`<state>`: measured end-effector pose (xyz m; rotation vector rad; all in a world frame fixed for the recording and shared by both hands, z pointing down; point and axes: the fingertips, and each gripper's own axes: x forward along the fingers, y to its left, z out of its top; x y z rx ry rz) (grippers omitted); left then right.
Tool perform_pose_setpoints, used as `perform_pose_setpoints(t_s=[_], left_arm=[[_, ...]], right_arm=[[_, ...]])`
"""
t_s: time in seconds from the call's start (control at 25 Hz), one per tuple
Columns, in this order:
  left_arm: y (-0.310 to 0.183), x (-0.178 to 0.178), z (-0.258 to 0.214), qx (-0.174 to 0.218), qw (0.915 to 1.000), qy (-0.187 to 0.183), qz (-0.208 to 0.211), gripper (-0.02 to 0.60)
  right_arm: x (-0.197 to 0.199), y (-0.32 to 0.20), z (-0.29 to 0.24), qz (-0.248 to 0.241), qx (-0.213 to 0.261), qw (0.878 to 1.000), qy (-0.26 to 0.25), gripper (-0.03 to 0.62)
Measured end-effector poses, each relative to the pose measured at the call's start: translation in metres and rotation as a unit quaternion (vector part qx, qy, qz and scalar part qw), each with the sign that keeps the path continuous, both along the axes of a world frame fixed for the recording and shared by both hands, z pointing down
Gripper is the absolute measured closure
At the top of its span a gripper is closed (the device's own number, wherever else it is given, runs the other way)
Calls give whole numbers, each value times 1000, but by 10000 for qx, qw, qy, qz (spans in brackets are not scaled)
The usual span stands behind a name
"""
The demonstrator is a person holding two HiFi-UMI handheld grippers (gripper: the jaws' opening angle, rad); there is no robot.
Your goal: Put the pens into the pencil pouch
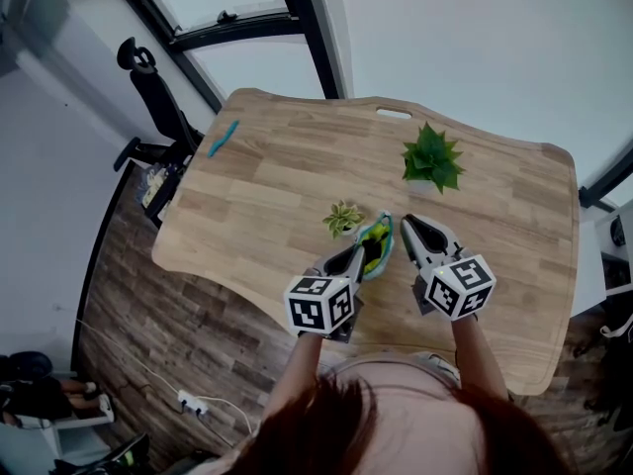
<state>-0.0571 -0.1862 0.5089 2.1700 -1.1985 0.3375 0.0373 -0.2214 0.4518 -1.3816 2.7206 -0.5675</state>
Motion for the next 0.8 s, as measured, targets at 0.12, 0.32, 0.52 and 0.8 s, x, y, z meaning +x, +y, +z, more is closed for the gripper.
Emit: perform_pose_setpoints(t_s=[0.12, 0.32, 0.52, 0.8], left_arm=[[0, -1, 0, 16, 10000, -3, -25, 571], [0, -1, 0, 34, 10000, -11, -28, 571], [1, 0, 0, 38, 10000, 24, -21, 571], [0, 3, 2, 18, 10000, 57, 21, 571]], right_arm=[[5, 4, 0, 18, -100, 9999, -24, 583], [18, 12, 6, 141, -249, 9996, 58, 586], [40, 17, 20, 361, -507, 9977, 255, 586], [66, 26, 54, 580, -946, 9917, 654, 586]])
